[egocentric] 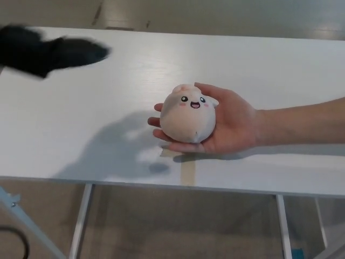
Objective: Use the left hand to take the pink dumpling toy on a person's hand and put it on the desk.
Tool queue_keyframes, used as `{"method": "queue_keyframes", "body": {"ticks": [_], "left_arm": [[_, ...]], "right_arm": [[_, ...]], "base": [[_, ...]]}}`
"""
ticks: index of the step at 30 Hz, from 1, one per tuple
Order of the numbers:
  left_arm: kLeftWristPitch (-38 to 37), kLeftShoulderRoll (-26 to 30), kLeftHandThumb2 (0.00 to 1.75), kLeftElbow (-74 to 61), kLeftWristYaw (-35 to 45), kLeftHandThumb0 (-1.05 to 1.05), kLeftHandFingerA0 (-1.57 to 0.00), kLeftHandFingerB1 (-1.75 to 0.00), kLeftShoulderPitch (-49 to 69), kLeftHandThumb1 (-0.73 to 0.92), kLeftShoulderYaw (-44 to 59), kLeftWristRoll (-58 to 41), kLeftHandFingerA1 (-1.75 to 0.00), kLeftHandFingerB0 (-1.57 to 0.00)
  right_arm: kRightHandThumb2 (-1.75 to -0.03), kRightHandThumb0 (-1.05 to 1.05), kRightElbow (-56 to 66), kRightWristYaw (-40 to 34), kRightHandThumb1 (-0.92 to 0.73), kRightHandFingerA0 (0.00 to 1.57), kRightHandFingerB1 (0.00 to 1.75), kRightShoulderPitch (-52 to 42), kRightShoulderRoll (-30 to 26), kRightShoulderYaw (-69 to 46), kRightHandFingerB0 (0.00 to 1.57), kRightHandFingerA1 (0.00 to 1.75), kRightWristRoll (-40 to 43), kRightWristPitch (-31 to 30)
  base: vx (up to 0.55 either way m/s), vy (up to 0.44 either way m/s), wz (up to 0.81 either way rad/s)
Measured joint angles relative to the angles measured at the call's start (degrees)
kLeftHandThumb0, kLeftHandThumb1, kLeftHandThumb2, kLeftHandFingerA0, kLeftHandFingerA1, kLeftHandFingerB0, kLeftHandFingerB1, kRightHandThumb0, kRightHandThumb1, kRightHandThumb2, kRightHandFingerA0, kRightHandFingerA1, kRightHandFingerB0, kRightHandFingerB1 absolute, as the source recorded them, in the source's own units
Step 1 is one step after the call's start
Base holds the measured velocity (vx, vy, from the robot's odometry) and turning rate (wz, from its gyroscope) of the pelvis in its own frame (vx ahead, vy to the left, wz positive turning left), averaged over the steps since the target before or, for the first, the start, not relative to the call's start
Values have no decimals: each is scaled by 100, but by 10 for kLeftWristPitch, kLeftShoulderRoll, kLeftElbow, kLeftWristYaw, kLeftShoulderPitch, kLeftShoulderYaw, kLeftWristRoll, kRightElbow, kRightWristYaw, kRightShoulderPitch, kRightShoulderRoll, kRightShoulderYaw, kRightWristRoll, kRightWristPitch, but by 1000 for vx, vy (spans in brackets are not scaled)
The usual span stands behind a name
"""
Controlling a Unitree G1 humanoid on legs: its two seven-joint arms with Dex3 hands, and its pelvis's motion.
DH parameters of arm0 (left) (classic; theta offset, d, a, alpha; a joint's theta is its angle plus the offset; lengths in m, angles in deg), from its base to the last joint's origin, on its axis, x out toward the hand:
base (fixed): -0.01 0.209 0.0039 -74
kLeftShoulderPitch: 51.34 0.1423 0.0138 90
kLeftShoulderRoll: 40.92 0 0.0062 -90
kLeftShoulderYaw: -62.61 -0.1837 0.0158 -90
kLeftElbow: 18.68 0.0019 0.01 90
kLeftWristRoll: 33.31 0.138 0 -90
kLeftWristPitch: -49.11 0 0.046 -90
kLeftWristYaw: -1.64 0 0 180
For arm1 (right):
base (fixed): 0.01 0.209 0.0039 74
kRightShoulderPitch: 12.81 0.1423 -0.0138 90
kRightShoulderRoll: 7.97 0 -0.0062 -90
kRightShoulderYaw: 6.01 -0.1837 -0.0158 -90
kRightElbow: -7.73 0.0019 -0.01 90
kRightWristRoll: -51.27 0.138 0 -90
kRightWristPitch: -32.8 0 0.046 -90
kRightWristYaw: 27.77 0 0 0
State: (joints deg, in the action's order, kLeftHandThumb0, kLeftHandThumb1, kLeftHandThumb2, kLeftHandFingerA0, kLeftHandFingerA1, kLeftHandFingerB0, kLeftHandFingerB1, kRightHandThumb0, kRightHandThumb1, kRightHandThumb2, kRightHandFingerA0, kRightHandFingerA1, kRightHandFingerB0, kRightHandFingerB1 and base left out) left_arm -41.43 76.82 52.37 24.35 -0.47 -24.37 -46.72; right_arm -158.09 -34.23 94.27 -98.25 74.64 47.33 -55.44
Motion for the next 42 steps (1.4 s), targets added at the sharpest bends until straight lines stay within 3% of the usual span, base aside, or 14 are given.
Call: {"method": "queue_keyframes", "body": {"ticks": [5,6,9,10,18,19,21,22,24,42], "left_arm": [[22,-4,54,60,21,-57,-20,-27,-87,45,-92,45,-31,-16],[24,-6,67,70,23,-61,-16,-34,-96,39,-104,52,-38,-12],[34,-20,68,116,31,-64,-15,-34,-132,39,-157,81,-38,-11],[38,-26,55,133,33,-61,-20,-27,-143,44,-175,91,-31,-15],[60,-77,55,266,44,-63,-21,-28,-188,43,-294,169,-31,-14],[63,-84,68,286,44,-65,-16,-34,-192,38,-307,179,-37,-11],[66,-91,68,303,45,-64,-17,-34,-194,37,-319,189,-37,-12],[70,-99,80,327,45,-30,-6,-49,-197,15,-336,203,-50,-5],[76,-111,80,359,46,-30,-6,-49,-200,15,-355,224,-50,-5],[113,-171,80,403,74,-29,-6,-49,-188,16,-395,327,-50,-5]], "right_arm": [[-61,-22,0,0,-73,70,42,2,0,0,54,47,0,0],[-61,-22,0,0,-73,70,42,3,0,0,54,47,0,0],[-61,-22,0,0,-73,70,42,5,0,0,56,47,0,0],[-61,-22,0,0,-73,70,42,6,0,0,56,47,0,0],[-61,-22,0,0,-73,69,42,10,0,0,55,47,0,0],[-61,-22,0,0,-73,69,42,11,0,0,54,47,0,0],[-61,-22,0,0,-73,69,42,11,0,0,54,47,0,0],[-61,-22,0,0,-73,69,42,12,0,0,54,47,0,0],[-61,-22,0,1,-73,69,42,12,0,0,55,47,0,0],[-61,-22,1,2,-73,69,42,13,0,-3,55,46,2,0]], "base": [[0,0,0],[0,0,0],[0,0,0],[0,0,0],[0,0,0],[0,0,0],[0,0,0],[0,0,0],[0,0,0],[0,0,0]]}}
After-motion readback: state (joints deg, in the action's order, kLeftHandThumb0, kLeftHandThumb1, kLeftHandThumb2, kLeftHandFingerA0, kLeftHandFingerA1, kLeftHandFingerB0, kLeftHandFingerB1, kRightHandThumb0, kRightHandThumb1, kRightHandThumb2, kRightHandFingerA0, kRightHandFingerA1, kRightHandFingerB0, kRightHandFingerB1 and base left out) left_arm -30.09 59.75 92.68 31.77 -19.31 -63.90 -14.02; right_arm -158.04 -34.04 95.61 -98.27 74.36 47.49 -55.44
